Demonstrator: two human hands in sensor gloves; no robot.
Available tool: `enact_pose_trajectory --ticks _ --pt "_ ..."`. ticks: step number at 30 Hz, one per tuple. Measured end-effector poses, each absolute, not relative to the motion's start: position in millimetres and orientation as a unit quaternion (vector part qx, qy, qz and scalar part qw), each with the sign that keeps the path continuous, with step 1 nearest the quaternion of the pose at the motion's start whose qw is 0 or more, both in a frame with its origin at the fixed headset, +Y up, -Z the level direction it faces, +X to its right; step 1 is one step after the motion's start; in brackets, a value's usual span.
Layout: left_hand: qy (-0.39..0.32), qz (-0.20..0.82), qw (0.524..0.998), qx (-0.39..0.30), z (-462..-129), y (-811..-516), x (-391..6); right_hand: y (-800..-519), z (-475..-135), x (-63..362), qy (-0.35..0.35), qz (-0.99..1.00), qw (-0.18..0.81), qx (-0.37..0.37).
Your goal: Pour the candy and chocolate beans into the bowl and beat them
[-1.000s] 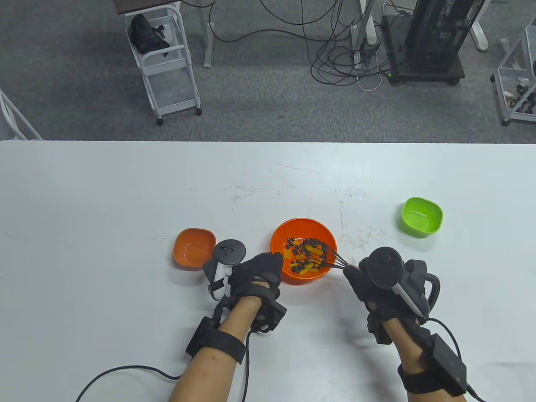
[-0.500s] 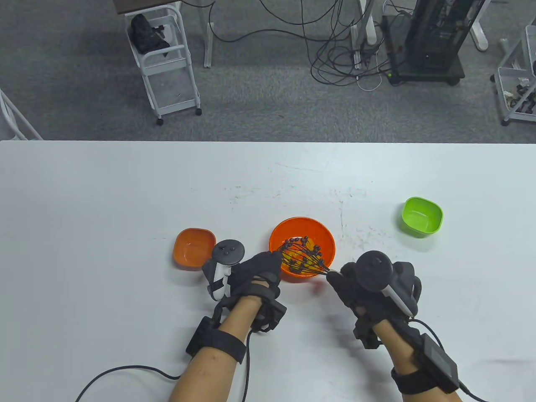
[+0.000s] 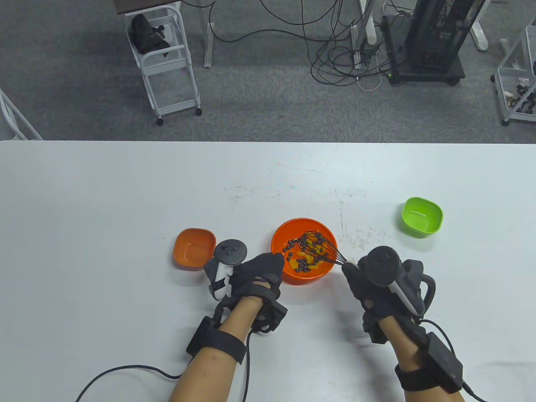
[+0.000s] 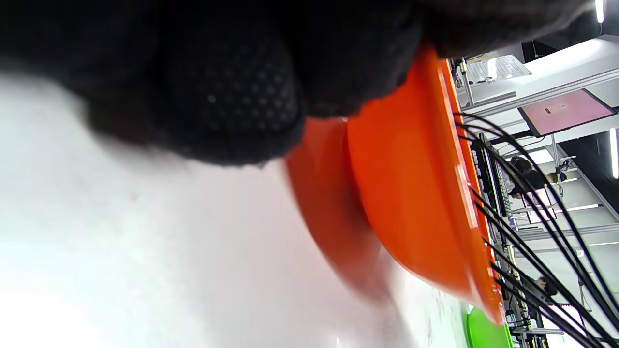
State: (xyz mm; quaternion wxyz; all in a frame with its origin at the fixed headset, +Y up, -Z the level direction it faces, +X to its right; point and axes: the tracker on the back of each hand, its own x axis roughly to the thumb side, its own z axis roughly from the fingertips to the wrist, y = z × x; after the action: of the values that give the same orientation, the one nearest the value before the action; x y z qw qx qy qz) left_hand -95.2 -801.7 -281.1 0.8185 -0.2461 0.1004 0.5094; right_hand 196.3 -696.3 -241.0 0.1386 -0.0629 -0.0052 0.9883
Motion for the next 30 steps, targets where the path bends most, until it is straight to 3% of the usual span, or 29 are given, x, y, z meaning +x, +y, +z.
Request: enact_pose_trajectory --ticks 10,15,22,30 --pt "0.111 0.521 0.809 -0.247 -281.0 -802.9 -97.9 -692.6 -229.4 178.7 0.032 0.986 0.163 0.007" --pt "0.107 0.514 0.815 -0.245 -281.0 -802.2 -96.6 -681.1 -226.3 190.4 0.02 0.991 0.131 -0.016" --pt "0.105 0.517 0.813 -0.247 -281.1 -802.0 -96.4 -686.3 -234.9 202.7 -0.002 0.989 0.13 -0.066" --pt "0.107 0.516 0.814 -0.247 -281.2 -802.2 -96.4 -703.5 -237.3 177.9 -0.009 0.988 0.156 -0.014"
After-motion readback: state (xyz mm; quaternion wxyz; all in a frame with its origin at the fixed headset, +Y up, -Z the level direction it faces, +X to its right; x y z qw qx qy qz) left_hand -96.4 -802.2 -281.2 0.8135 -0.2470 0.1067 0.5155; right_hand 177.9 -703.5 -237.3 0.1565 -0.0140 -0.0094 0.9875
